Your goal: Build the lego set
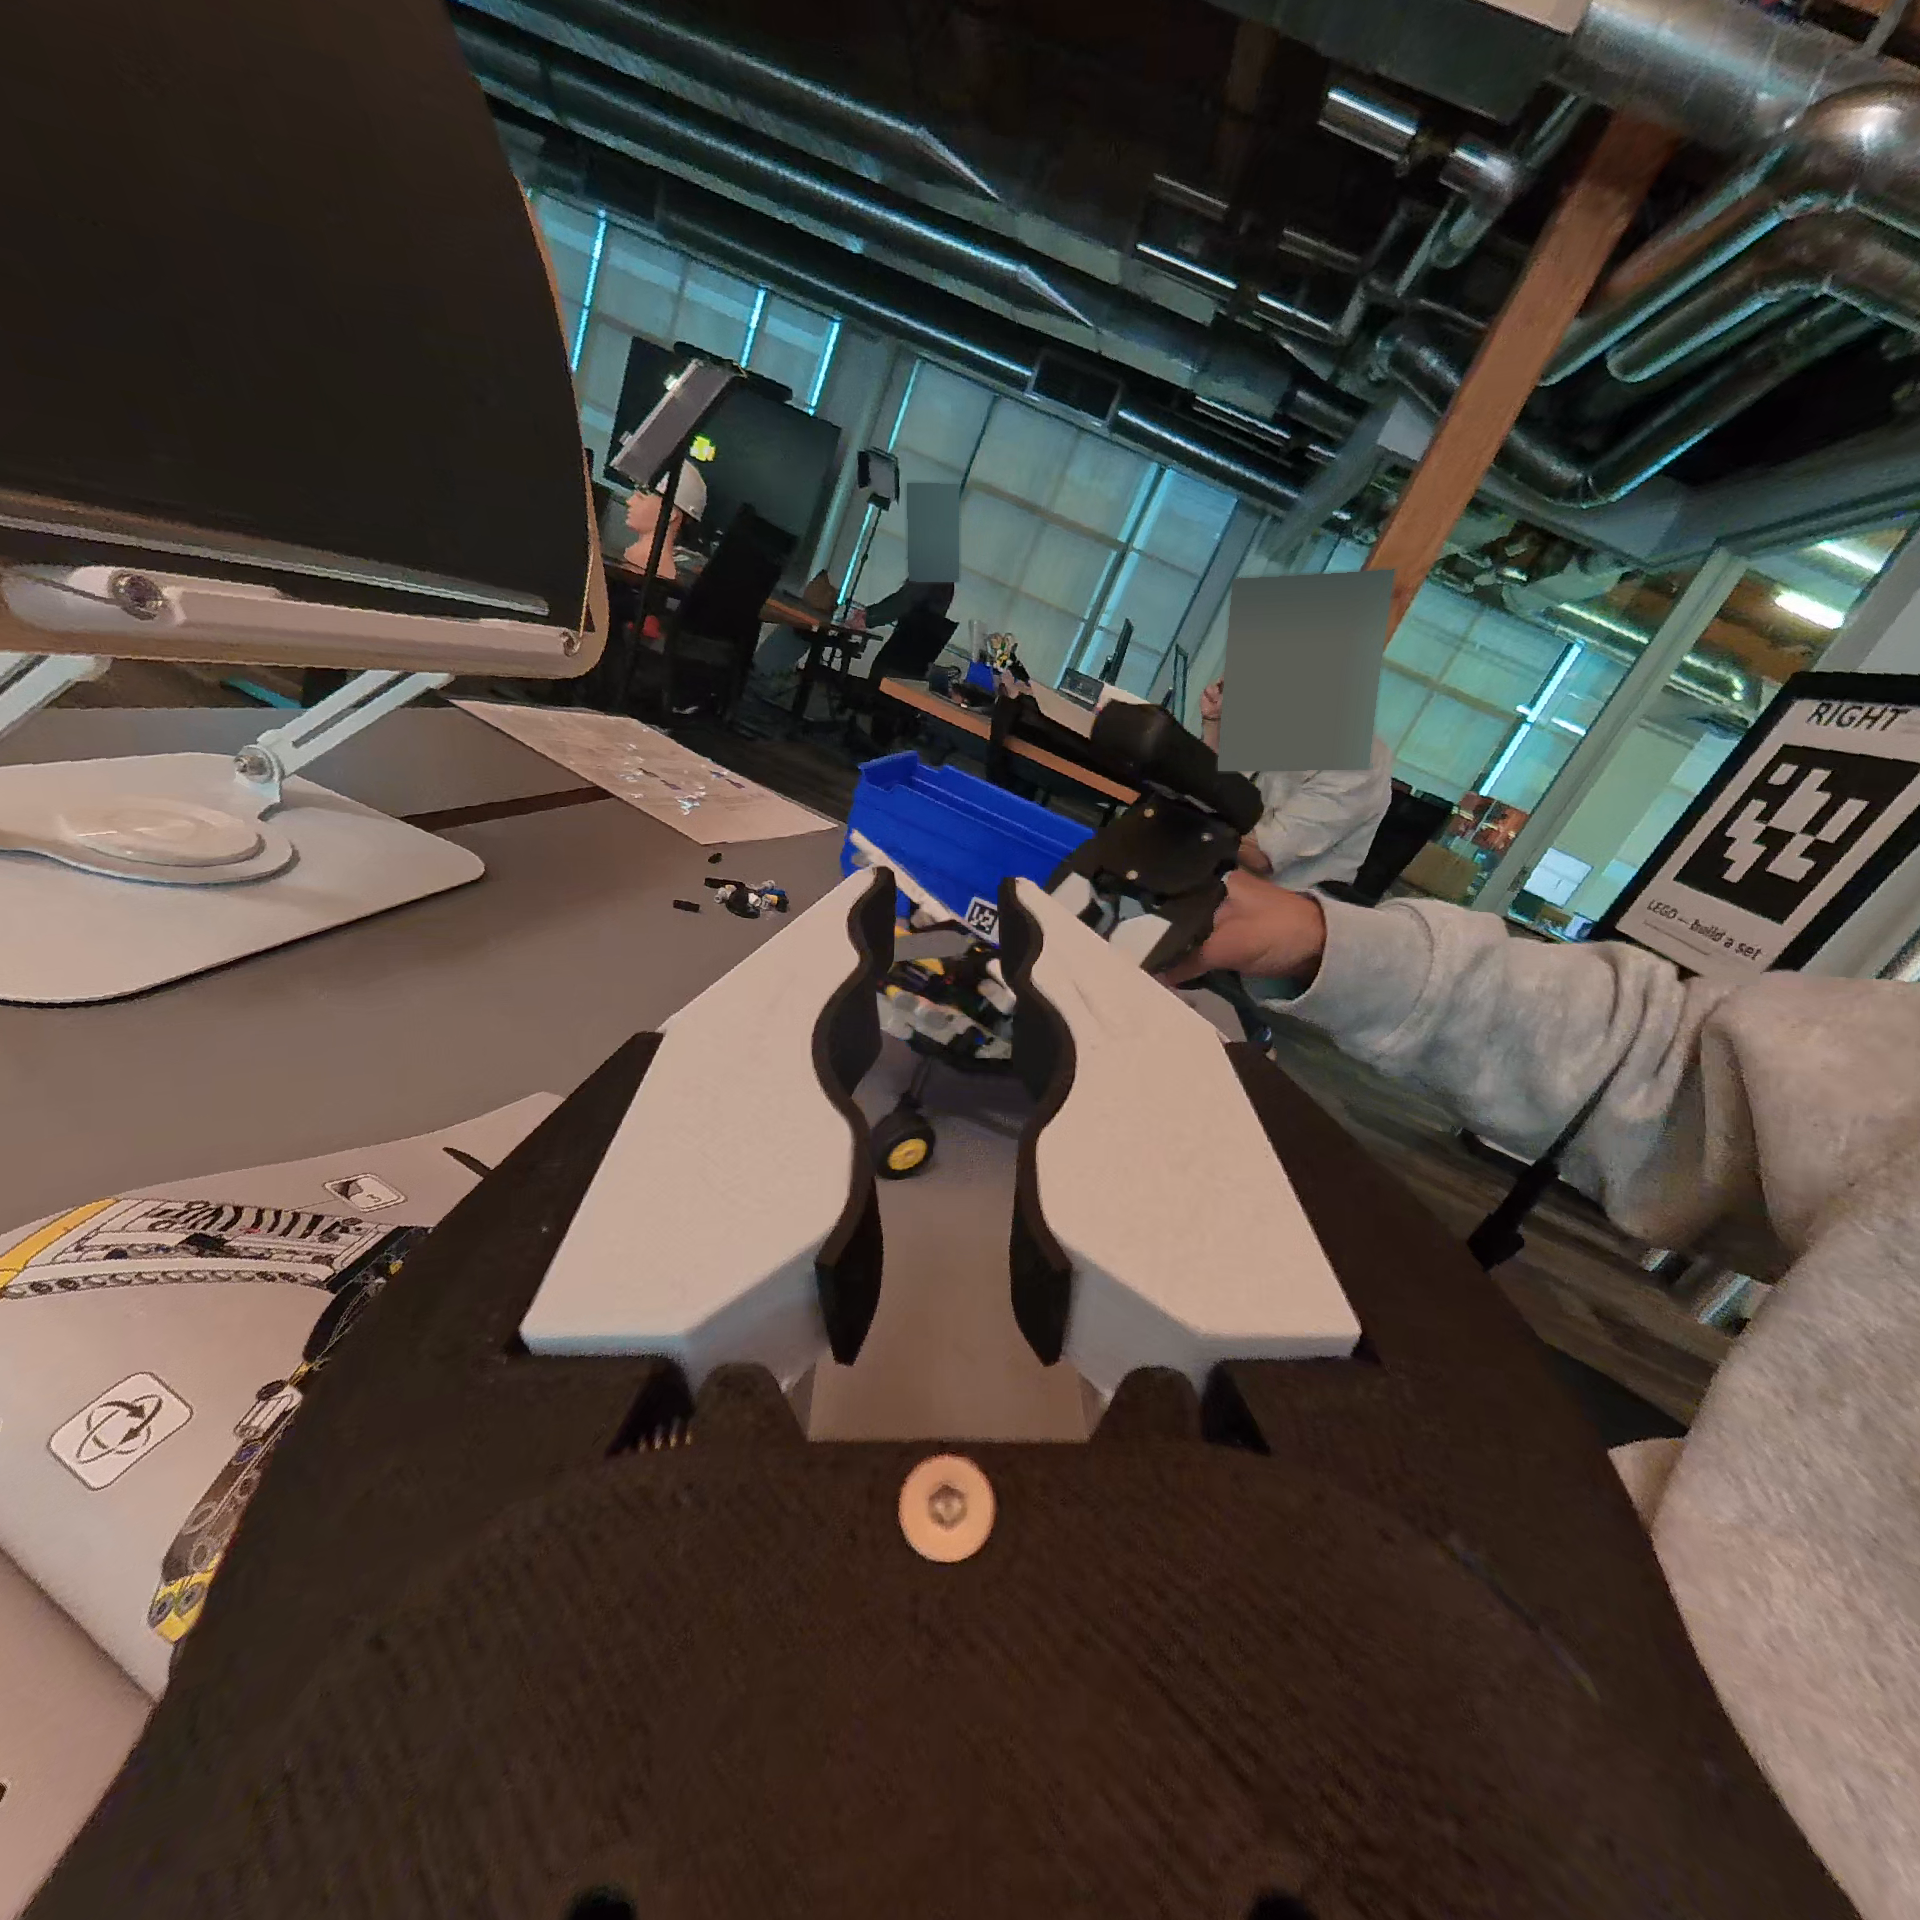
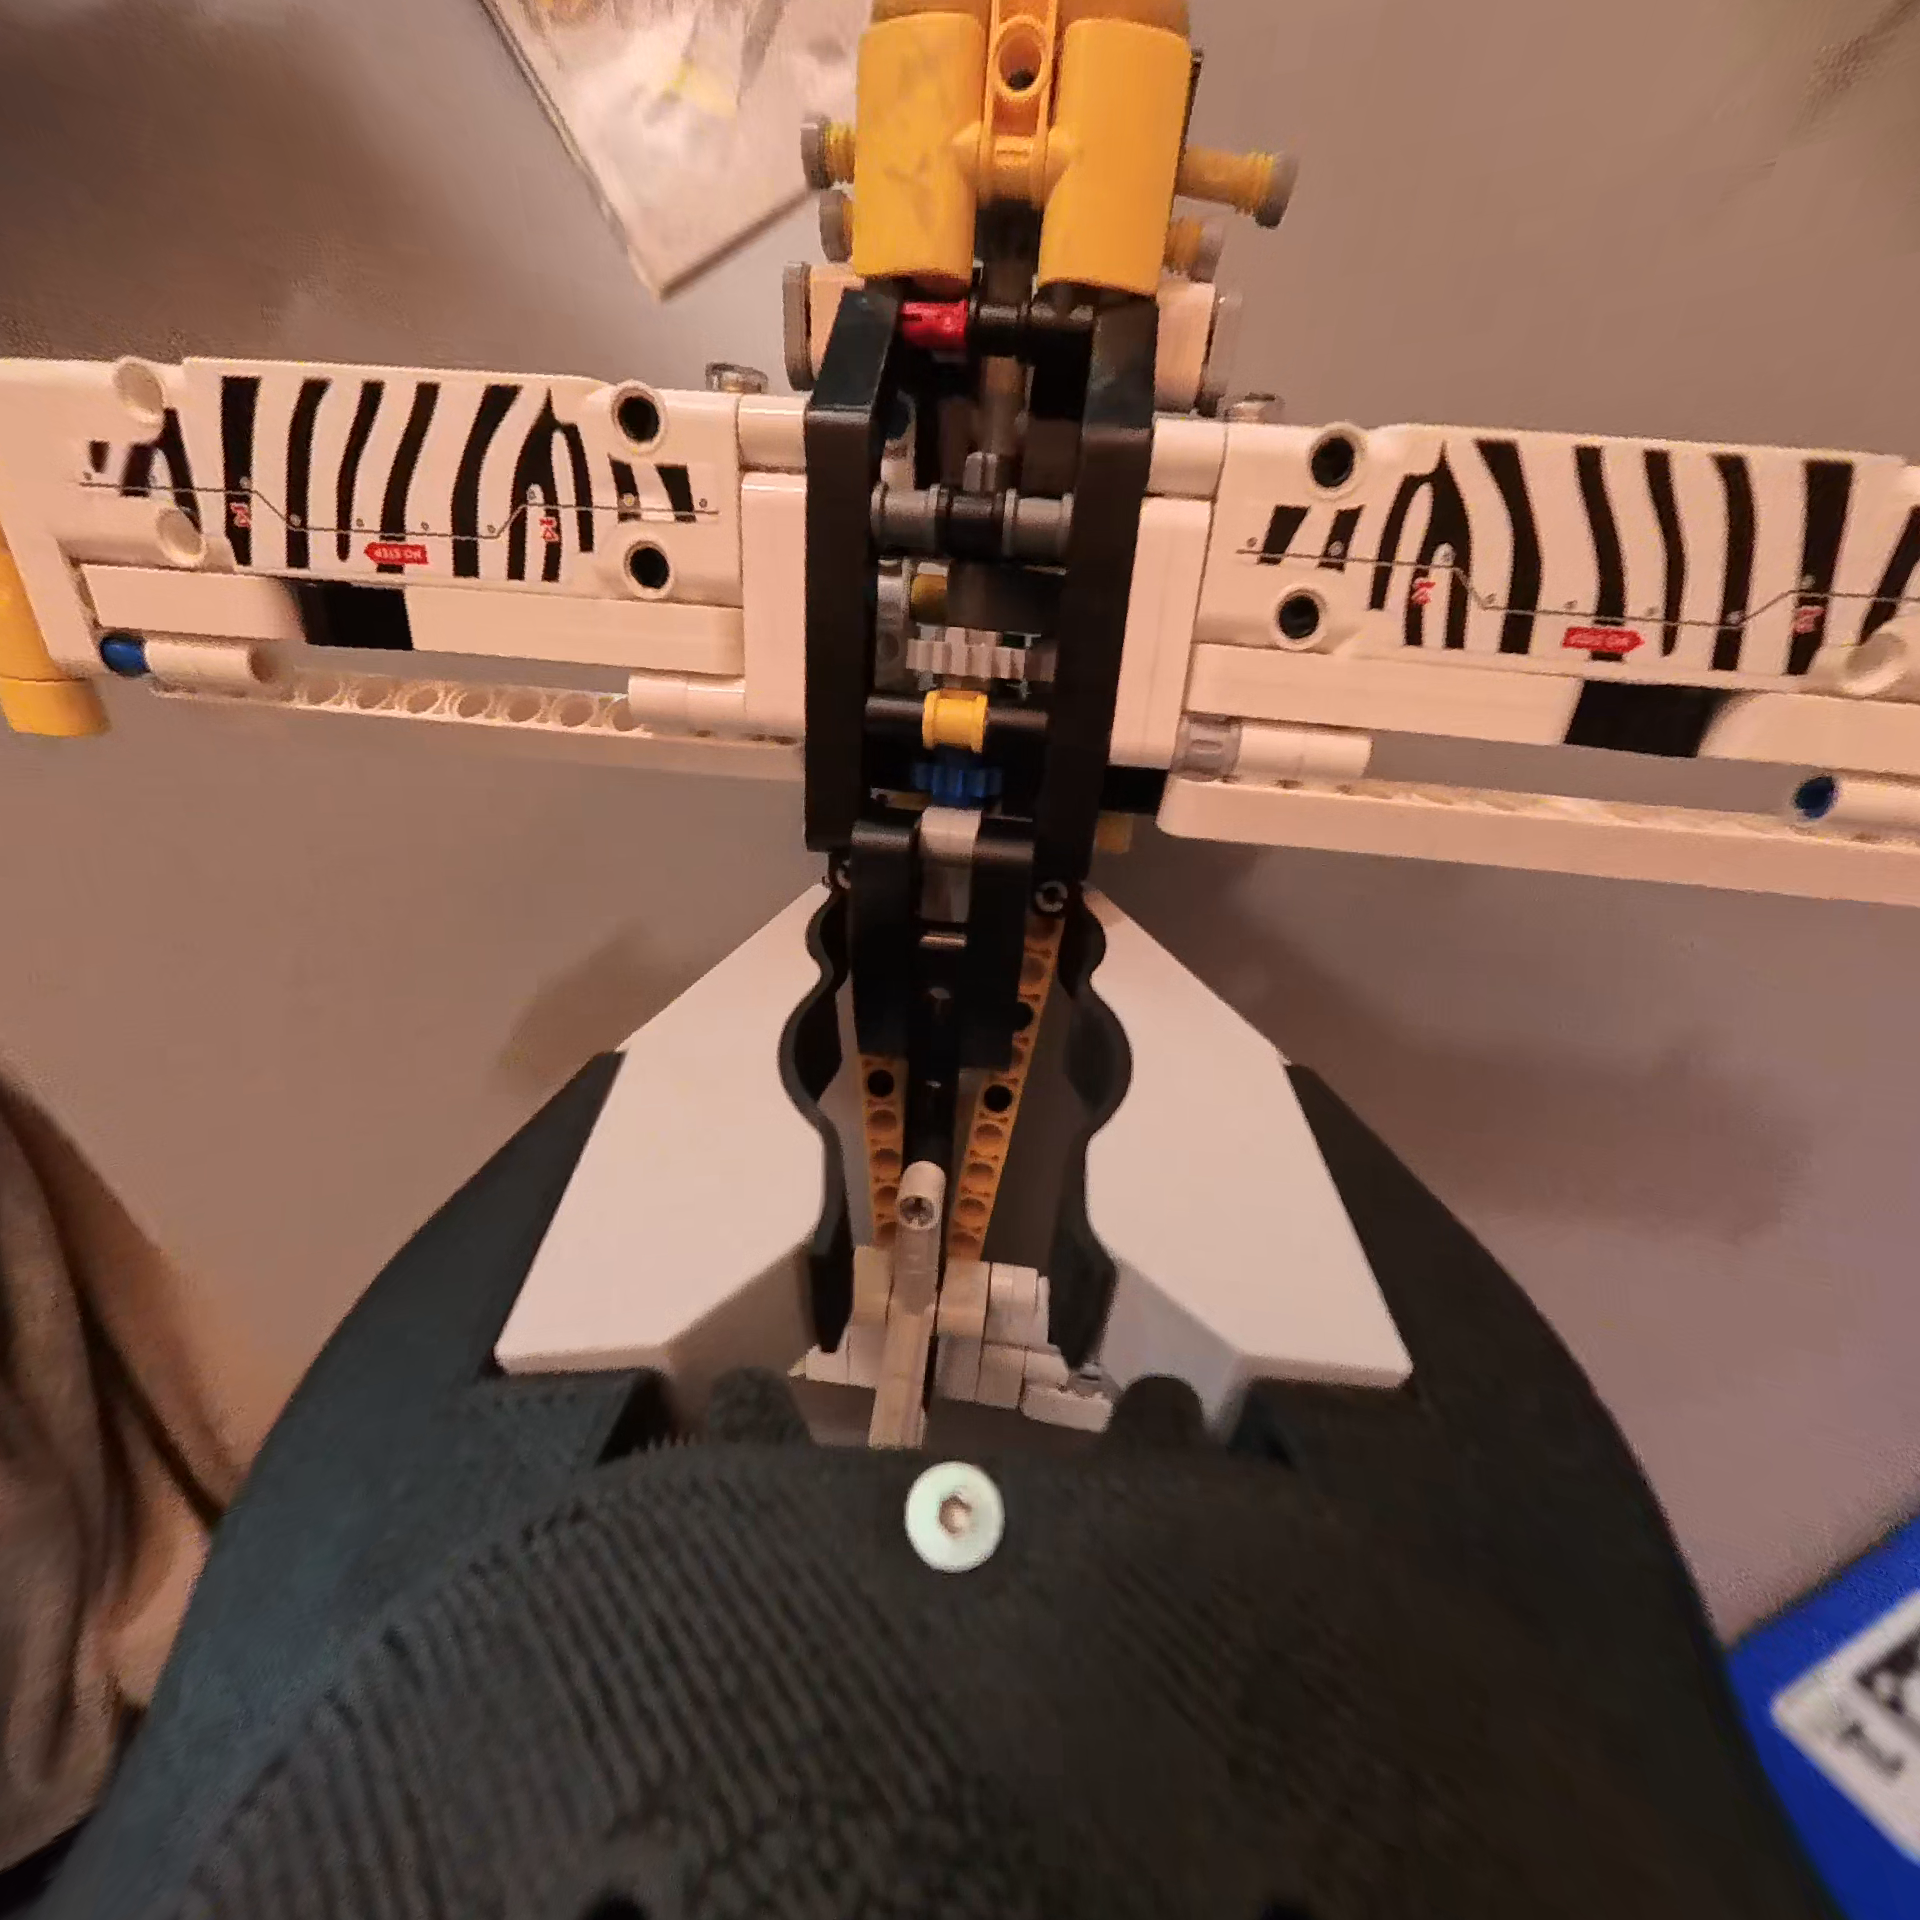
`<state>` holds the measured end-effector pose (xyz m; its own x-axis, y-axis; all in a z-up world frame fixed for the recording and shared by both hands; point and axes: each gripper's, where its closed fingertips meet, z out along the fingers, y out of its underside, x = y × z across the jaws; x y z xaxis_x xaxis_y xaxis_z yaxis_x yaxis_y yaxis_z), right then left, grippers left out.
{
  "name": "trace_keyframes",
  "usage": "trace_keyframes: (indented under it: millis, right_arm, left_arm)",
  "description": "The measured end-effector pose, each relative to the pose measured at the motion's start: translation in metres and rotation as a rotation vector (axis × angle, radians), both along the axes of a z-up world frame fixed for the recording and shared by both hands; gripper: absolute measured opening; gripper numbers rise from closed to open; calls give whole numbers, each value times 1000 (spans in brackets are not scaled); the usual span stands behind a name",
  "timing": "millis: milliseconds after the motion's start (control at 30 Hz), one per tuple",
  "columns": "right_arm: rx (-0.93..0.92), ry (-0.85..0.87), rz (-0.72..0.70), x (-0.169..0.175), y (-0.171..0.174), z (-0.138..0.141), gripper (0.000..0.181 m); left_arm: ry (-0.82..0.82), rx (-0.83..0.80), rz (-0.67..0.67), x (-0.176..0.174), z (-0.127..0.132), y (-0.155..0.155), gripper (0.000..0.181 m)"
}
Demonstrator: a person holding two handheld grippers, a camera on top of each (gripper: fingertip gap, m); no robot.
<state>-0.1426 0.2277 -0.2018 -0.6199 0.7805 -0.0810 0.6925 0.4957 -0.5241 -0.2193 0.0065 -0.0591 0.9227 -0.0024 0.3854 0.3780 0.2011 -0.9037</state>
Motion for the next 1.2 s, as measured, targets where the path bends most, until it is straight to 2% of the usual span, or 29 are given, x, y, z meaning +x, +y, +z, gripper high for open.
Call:
trace_keyframes:
  millis: [167,300,400,567,667,833,1033,1200]
  right_arm:
    - [-49,38,18,-44,-28,0,39]
    - [-40,45,14,-52,-33,0,39]
    - [-5,52,5,-40,-26,-1,39]
    - [9,15,-1,0,-3,-1,39]
    - [64,25,150,27,10,-1,41]
    - [-6,-7,383,59,12,3,40]
    - [42,-48,505,50,13,3,39]
    - [-5,-19,497,41,7,5,38]
  left_arm:
    - [-4,5,-1,0,1,-1,16]
    - [-4,19,-2,1,5,-3,16]
    - [-6,38,-12,3,9,-4,16]
    - [-9,33,-15,5,8,-3,16]
    - [-13,21,-19,5,5,0,16]
    - [-8,-15,-18,5,-2,6,16]
    - [-19,-57,-25,4,-13,12,16]
    - [-20,-86,-24,3,-20,14,17]
